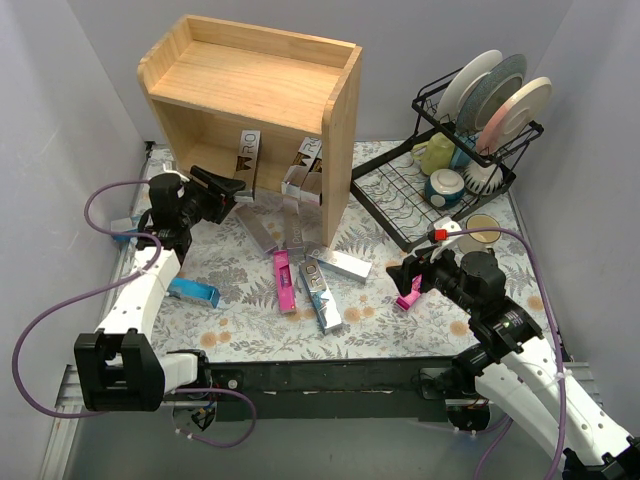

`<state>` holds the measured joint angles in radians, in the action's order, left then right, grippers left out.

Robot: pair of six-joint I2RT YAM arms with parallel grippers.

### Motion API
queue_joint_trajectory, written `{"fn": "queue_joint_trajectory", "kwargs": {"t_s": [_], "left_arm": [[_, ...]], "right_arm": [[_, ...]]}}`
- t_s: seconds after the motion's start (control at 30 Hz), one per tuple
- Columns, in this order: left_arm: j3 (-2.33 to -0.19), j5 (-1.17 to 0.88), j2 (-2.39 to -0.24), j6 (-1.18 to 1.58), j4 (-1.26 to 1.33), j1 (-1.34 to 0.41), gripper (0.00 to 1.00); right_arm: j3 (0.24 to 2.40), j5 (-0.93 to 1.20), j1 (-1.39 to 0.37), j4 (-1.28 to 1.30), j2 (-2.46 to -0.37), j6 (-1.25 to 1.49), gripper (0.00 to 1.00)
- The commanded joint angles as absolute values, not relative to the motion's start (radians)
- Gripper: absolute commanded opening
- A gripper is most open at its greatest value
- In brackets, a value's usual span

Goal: Place and organize the toothpastes onto the shelf
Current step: Adjust the toothpaste on the shelf.

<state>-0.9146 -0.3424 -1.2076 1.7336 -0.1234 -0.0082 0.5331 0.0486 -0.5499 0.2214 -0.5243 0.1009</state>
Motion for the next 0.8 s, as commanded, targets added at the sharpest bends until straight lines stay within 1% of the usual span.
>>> {"fn": "queue_joint_trajectory", "kwargs": {"t_s": [0.0,0.07,0.17,0.2,0.33,0.43,0.77], "left_arm": [[-0.879,-0.330,-1.178,1.784,-0.060,-0.009,0.53],[-0.877,-0.348,-1.189,1.804,-0.045,-0.009,0.51],[-0.900,-0.371,-1.207,1.805,-0.037,-0.011,0.44],[-0.907,-0.376,-1.210,1.801,-0.037,-0.011,0.40],[-0.945,-0.425,-1.244,1.789,-0.044,-0.011,0.30],[-0.968,-0.479,-1.275,1.789,-0.045,-0.018,0.28],[-1.060,-0.497,-1.365,1.761,-0.044,-0.083,0.28]], "right_arm": [[0.548,0.051,-0.548,0.181,-0.517,0.101,0.90],[0.548,0.048,-0.548,0.183,-0.514,0.101,0.90],[0.546,0.048,-0.548,0.184,-0.511,0.101,0.90],[0.546,0.048,-0.548,0.183,-0.511,0.103,0.90],[0.546,0.048,-0.548,0.183,-0.511,0.101,0.90],[0.546,0.049,-0.548,0.181,-0.512,0.101,0.90],[0.548,0.046,-0.548,0.184,-0.514,0.101,0.90]]}}
